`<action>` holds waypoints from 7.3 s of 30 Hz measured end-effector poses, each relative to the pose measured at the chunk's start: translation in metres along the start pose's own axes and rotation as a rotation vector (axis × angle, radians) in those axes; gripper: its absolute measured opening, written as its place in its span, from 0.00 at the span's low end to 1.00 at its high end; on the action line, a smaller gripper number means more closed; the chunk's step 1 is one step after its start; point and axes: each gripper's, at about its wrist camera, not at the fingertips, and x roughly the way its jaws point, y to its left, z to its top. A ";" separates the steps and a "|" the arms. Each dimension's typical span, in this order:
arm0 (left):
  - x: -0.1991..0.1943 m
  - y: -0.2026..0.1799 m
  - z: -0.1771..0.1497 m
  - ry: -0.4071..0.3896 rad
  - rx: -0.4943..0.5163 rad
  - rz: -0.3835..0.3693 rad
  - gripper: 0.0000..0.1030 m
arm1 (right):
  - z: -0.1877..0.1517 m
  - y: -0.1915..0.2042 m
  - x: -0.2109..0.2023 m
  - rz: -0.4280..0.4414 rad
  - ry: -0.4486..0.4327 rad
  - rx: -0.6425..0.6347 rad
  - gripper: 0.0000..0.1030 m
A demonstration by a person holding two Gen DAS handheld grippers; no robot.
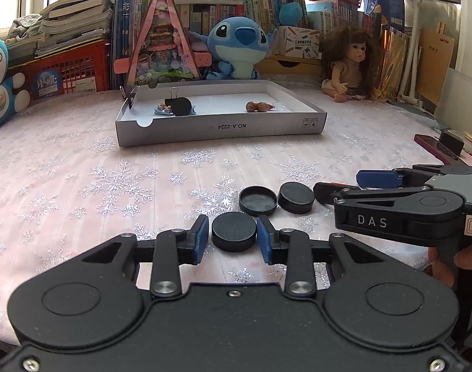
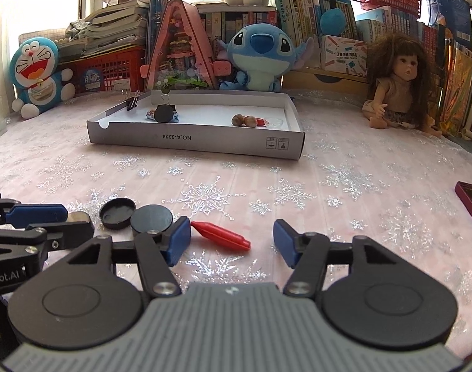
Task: Organize rigid objects
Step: 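Grasp a black puck with left gripper while right gripper moves toward the red crayon, then close the right gripper around the red crayon, then carry the puck in left gripper into the tray while right gripper carries the crayon there, then open both grippers to drop the puck and red crayon into the tray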
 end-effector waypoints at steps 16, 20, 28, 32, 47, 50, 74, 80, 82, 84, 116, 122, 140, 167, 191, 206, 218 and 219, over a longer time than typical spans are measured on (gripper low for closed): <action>0.006 0.015 0.014 -0.026 -0.026 0.041 0.29 | -0.004 -0.010 -0.008 0.111 -0.011 -0.106 0.53; 0.010 0.019 0.015 -0.016 -0.040 0.050 0.29 | -0.008 -0.022 -0.014 0.073 -0.007 -0.123 0.55; 0.014 0.021 0.019 -0.020 -0.049 0.063 0.29 | -0.004 -0.044 -0.008 -0.036 0.015 -0.092 0.57; 0.015 0.022 0.020 -0.023 -0.057 0.069 0.29 | -0.005 -0.050 -0.011 -0.048 0.020 -0.109 0.59; 0.021 0.029 0.022 -0.016 -0.091 0.090 0.29 | -0.010 -0.079 -0.022 -0.176 0.042 -0.073 0.65; 0.020 0.028 0.024 -0.020 -0.093 0.091 0.29 | -0.009 -0.084 -0.024 -0.170 0.027 -0.024 0.65; 0.022 0.027 0.029 -0.027 -0.100 0.107 0.29 | -0.015 -0.045 -0.017 -0.009 -0.041 -0.127 0.77; 0.022 0.026 0.030 -0.032 -0.095 0.106 0.29 | -0.013 -0.042 -0.014 0.022 -0.037 -0.159 0.72; 0.022 0.026 0.030 -0.032 -0.095 0.106 0.29 | -0.012 -0.043 -0.013 0.030 -0.032 -0.154 0.67; 0.023 0.027 0.031 -0.032 -0.095 0.108 0.29 | -0.012 -0.045 -0.012 0.041 -0.027 -0.144 0.63; 0.030 0.051 0.096 -0.113 -0.135 0.152 0.29 | 0.050 -0.064 0.003 0.016 -0.028 0.030 0.48; 0.039 0.055 0.123 -0.139 -0.145 0.155 0.29 | 0.073 -0.064 0.015 -0.002 -0.055 0.042 0.48; 0.120 0.064 0.162 -0.093 -0.167 0.191 0.29 | 0.126 -0.044 0.091 -0.008 -0.064 0.099 0.48; 0.187 0.066 0.147 0.023 -0.160 0.252 0.29 | 0.115 -0.034 0.164 -0.024 0.081 0.109 0.48; 0.200 0.063 0.145 0.038 -0.146 0.273 0.29 | 0.116 -0.028 0.171 -0.054 0.087 0.063 0.48; 0.176 0.062 0.150 -0.016 -0.137 0.279 0.49 | 0.114 -0.031 0.159 -0.031 0.047 0.082 0.75; 0.133 0.046 0.146 -0.071 -0.098 0.246 0.81 | 0.112 -0.040 0.123 -0.010 -0.009 0.071 0.87; 0.129 0.045 0.144 -0.072 -0.099 0.242 0.81 | 0.111 -0.040 0.120 -0.008 -0.013 0.065 0.88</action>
